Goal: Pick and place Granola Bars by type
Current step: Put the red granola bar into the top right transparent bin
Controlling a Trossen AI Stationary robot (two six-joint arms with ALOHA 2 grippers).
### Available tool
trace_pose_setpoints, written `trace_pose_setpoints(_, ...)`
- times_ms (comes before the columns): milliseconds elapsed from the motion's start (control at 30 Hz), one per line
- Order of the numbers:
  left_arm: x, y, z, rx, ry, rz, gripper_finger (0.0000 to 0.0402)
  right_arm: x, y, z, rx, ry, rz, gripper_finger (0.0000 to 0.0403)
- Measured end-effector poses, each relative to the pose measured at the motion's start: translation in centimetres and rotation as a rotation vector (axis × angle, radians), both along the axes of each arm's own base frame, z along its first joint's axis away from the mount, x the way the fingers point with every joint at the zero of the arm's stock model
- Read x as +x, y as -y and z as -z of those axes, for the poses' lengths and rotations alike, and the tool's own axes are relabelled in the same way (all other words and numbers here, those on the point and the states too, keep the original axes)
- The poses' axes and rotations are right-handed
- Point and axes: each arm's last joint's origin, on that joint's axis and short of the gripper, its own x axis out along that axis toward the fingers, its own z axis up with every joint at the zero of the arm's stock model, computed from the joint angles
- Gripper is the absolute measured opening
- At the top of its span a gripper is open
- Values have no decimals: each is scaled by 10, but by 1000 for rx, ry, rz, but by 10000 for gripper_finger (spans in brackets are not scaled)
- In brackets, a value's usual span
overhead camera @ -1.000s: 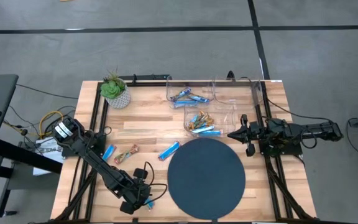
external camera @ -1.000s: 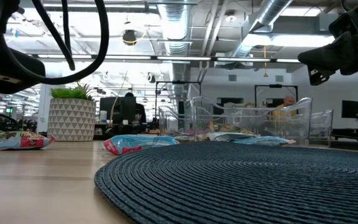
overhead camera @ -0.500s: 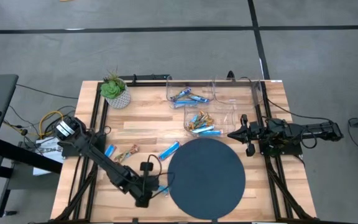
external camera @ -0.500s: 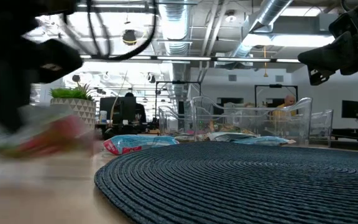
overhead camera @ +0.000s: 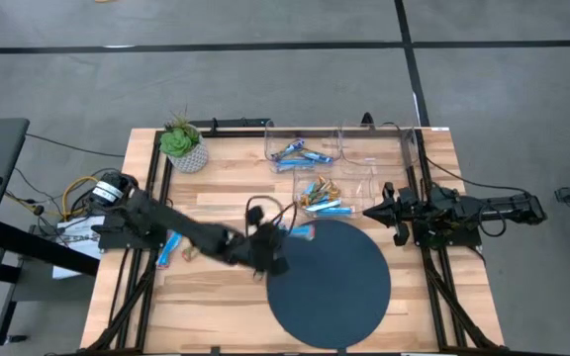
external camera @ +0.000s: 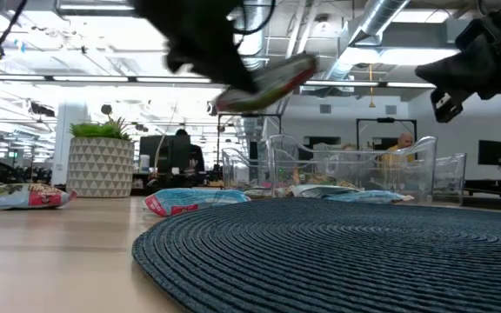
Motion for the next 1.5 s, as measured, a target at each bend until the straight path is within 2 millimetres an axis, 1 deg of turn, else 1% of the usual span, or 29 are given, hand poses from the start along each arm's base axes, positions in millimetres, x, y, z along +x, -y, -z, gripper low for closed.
trace_pose_setpoints(133, 24, -36, -13, -77, 144, 31, 1, -1, 0, -10, 46, 100, 1, 0)
trace_pose_setpoints(267, 36, -68, -21, -108, 229, 49, 0, -1, 0, -17, 48, 178, 3, 0)
trace_pose_setpoints(333, 40, -80, -27, -125, 288, 83, 0, 0, 1, -18, 38, 183, 37, 0)
trace_pose_setpoints(400, 43, -89, -32, -146, 336, 123, 0, 1, 3, -19, 47, 194, 109, 0)
trace_pose_setpoints(467, 45, -96, -35, -153, 372, 150, 0, 3, 5, -21, 45, 206, 164, 0)
trace_pose_setpoints(533, 46, -102, -39, -148, 412, 156, 0, 5, 5, -23, 22, 230, 176, 0)
trace_pose_setpoints(600, 47, -106, -43, -141, 443, 164, 0, 7, 5, -27, 5, 262, 179, 0)
trace_pose_setpoints(700, 48, -113, -47, -134, 481, 170, 0, 13, 5, -31, -5, 222, 188, 4)
trace_pose_setpoints(767, 49, -118, -50, -136, 496, 173, 0, 18, 6, -37, -9, 204, 194, 18)
trace_pose_setpoints(867, 52, -122, -61, -146, 526, 209, 0, 27, 6, -43, -18, 152, 200, 59)
trace_pose_setpoints(967, 55, -121, -69, -132, 527, 236, 0, 39, 5, -56, -26, 130, 200, 113)
trace_pose_setpoints(1067, 56, -121, -75, -121, 513, 242, 0, 49, 5, -67, -89, 118, 204, 164)
trace_pose_setpoints(1133, 57, -121, -77, -121, 508, 240, 0, 56, 5, -76, -121, 120, 206, 192)
trace_pose_setpoints(1233, 57, -122, -75, -118, 486, 222, 0, 66, 4, -84, -149, 106, 207, 224)
trace_pose_setpoints(1333, 57, -123, -75, -111, 484, 204, 0, 75, 4, -89, -161, 93, 206, 241)
trace_pose_setpoints(1500, 57, -124, -74, -111, 477, 222, 0, 90, 4, -96, -209, 69, 214, 244)
